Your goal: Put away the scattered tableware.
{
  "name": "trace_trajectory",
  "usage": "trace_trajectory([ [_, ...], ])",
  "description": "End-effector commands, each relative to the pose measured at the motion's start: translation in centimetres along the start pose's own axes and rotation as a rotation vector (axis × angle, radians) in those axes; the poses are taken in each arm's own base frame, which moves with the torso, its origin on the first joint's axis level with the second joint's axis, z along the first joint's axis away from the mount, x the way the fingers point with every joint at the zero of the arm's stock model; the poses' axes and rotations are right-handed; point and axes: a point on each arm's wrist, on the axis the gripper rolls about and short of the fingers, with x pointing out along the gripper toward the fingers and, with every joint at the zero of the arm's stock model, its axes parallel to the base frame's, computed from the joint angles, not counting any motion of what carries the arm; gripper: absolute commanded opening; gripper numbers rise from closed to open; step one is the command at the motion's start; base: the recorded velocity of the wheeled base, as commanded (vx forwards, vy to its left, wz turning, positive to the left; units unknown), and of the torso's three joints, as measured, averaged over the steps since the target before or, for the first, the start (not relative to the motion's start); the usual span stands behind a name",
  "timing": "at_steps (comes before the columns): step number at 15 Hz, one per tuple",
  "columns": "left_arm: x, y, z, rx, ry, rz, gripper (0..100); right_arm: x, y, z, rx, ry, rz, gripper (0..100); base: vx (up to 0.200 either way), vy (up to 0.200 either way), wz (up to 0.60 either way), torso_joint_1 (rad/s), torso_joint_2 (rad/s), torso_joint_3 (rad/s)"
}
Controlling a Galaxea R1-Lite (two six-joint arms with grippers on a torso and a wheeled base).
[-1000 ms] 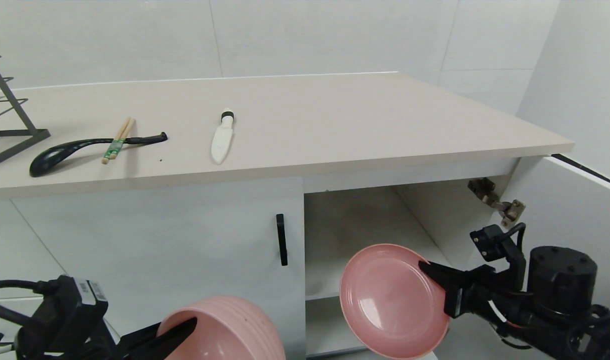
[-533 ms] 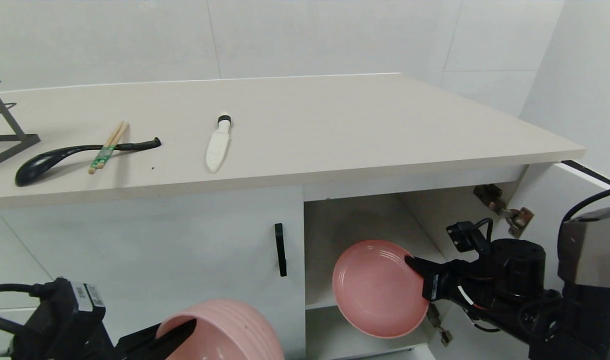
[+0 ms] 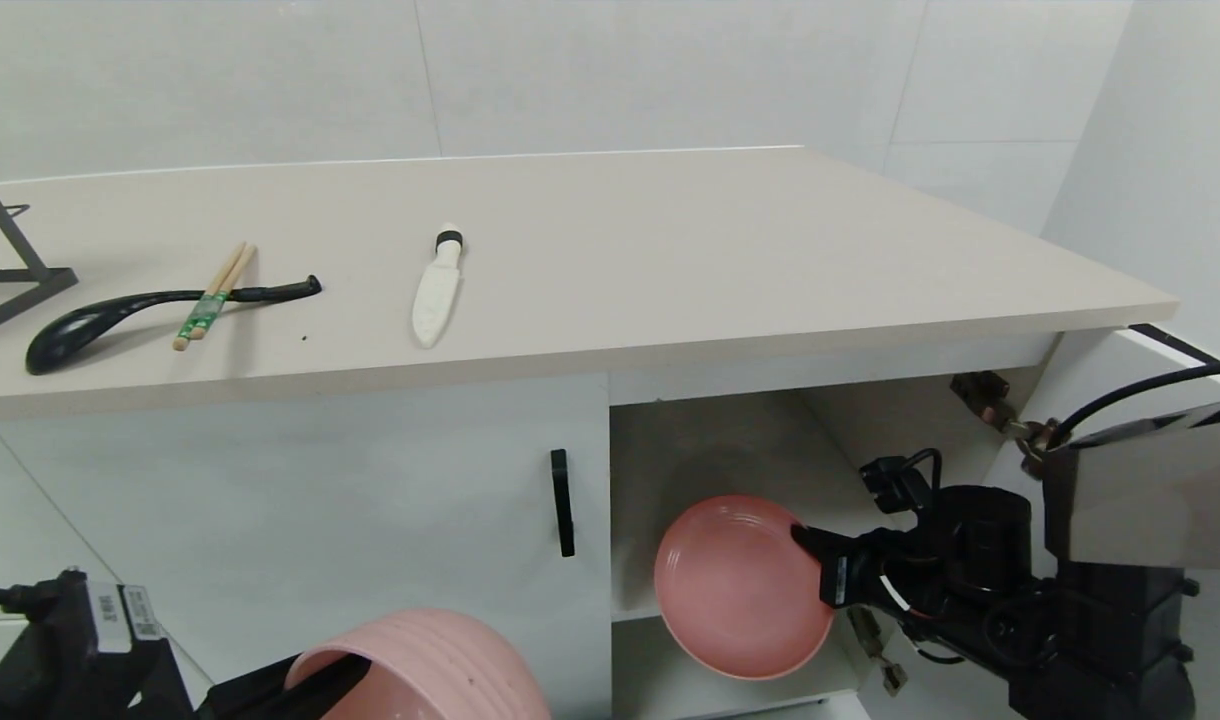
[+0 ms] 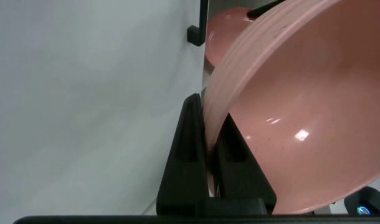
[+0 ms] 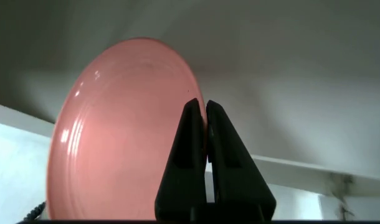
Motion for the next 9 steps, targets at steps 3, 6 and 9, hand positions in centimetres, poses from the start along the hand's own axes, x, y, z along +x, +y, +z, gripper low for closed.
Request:
trace_trajectory([
  [3, -0.1, 0.0, 0.0, 0.0, -0.005, 0.0, 0, 2.3, -0.7, -0.8, 0.009, 0.003, -0.007, 0, 0.0, 0.0, 0.0, 0.0, 0.0, 0.0],
  [6, 0.0, 0.0, 0.0, -0.002, -0.003, 0.0, 0, 3.7, -0.8, -0.5, 0.067, -0.027, 0.002, 0, 0.0, 0.0, 0.0, 0.0, 0.0, 0.0],
  [9, 0.0, 0.0, 0.0, -0.006, -0.002, 0.0, 0, 4.9, -1.2, -1.0, 0.07, -0.034, -0.02, 0, 0.0, 0.0, 0.0, 0.0, 0.0, 0.0],
])
